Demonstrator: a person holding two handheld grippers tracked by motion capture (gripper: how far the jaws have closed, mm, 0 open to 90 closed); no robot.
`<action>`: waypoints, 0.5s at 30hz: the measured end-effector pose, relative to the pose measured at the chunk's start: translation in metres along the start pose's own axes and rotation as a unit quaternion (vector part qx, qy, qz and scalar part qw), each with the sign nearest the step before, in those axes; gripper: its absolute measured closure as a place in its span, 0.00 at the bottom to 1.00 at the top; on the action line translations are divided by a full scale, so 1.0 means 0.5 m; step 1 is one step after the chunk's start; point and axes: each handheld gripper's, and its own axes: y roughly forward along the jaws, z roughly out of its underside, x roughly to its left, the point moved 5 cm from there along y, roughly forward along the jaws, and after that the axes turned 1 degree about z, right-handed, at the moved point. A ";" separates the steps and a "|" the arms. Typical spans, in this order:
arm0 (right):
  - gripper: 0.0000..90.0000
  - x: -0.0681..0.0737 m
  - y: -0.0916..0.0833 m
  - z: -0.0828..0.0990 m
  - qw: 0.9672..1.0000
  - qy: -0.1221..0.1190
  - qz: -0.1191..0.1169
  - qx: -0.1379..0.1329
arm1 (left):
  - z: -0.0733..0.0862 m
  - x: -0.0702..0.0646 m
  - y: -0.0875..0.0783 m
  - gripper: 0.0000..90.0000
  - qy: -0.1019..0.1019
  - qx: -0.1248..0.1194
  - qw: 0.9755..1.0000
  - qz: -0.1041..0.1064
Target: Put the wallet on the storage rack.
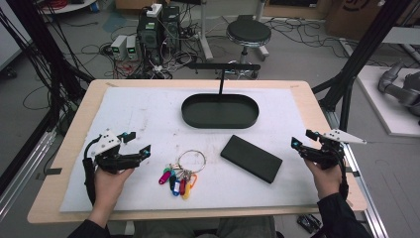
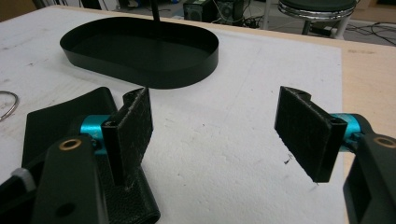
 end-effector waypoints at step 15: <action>0.32 -0.022 -0.034 0.008 1.000 0.019 0.021 -0.010 | -0.003 0.008 0.020 0.27 0.007 0.011 1.000 -0.007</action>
